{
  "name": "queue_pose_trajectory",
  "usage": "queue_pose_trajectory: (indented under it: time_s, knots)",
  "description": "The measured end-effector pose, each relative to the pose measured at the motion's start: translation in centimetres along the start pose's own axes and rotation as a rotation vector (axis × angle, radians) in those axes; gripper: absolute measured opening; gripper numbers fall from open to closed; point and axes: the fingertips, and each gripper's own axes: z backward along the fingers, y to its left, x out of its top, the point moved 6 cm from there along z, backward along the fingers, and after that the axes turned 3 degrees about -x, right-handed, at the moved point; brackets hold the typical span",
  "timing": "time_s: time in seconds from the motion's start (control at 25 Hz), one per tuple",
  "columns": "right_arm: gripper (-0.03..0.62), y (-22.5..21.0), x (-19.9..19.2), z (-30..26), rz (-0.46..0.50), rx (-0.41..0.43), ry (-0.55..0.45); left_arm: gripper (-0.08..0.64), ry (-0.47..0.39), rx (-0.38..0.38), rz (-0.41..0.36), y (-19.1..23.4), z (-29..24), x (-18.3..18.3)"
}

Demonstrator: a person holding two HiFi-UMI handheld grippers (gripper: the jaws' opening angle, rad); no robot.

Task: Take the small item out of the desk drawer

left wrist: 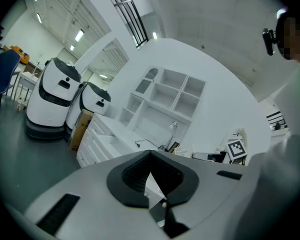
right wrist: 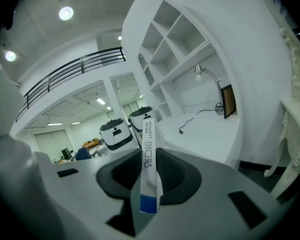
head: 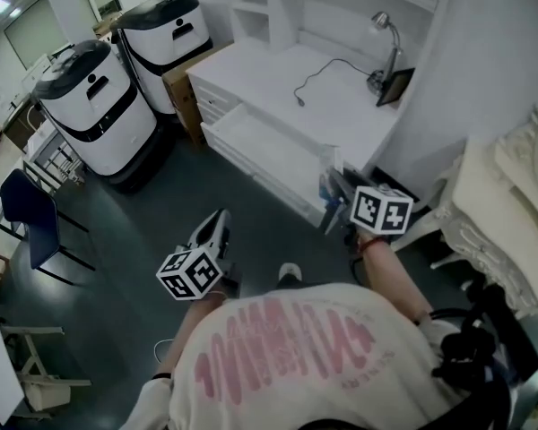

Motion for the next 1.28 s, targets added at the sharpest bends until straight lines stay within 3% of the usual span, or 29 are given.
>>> queue_pose_trajectory:
  time_s: [0.44,0.92,1.28]
  knots:
    - [0.103,2.2,0.4,6.0,-0.005,0.083,-0.116,0.028,-0.018,-0.034,0.008,-3.2,2.4,-1.2]
    - [0.106,0.8,0.9,9.1,0.035,0.133,-0.122,0.028,-0.068,-0.028,-0.014,-7.3,2.6,-1.8]
    - [0.106,-2.0,0.1,13.5,0.035,0.158,-0.102,0.028,-0.07,-0.025,0.0,-12.9,3.0,-5.2]
